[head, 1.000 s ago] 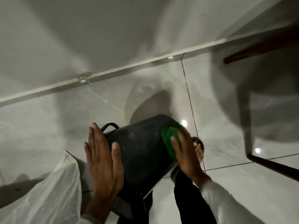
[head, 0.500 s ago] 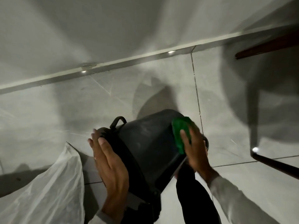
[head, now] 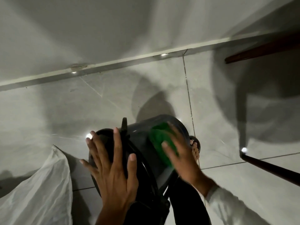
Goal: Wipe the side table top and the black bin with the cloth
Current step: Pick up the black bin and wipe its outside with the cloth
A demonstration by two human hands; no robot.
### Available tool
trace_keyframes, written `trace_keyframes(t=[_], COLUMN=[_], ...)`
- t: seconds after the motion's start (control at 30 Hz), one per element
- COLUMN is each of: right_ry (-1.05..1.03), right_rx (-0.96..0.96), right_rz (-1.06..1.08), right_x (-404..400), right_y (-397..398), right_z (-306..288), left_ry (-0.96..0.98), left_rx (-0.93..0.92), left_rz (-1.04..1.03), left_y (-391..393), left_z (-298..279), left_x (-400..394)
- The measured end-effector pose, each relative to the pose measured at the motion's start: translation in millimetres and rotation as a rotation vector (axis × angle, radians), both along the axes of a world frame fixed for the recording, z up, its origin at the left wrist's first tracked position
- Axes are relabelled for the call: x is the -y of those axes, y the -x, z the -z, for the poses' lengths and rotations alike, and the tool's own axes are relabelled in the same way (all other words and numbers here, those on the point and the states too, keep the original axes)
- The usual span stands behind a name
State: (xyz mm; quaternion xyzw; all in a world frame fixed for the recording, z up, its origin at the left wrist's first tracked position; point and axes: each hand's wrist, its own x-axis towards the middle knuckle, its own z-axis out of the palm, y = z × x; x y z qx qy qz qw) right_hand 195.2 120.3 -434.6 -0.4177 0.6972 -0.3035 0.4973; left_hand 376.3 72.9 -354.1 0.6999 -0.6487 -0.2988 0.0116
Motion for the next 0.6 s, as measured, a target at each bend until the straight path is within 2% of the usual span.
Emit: trace_keyframes(t=[0.1,0.13,0.23,0.33,0.4,0.47,0.53,0.6], right_ry=[-0.351,-0.394,-0.237,-0.009,0.047,-0.071,-0.261,-0.451], right_rx=[0.005,0.027,0.122,0.295,0.381,0.254,0.105,0.1], right_rz=[0.337,0.389,0.354,0.157,0.057,0.145,0.299,0.31], right_x=[17.1,20.1,17.8,-20.2,-42.4,-34.3,-6.3,30.6], right_y=[43.6,50.2,38.6,9.8,4.1,20.7,42.8,61.4], right_z=[56.5,64.5,35.9,-26.9,-38.8,-14.0,34.8,73.2], left_ry=[-0.01,-0.005,0.006,0.004,-0.005,-0.009,-0.011,-0.004], left_rx=[0.003,-0.008,-0.042,-0.031,-0.039,-0.031,-0.032,-0.034], left_rz=[0.073,0.102,0.099,0.053,0.043,0.084,0.107,0.128], left_y=[21.4,31.6,48.6,41.7,33.3,27.6,23.4,20.5], left_z=[-1.1,-1.9,-2.7,-0.2,-1.2,-4.2,-4.4,-2.4], left_x=[-4.1,-7.2,-17.6,-20.7,-18.6,-19.7,-21.4,-25.1])
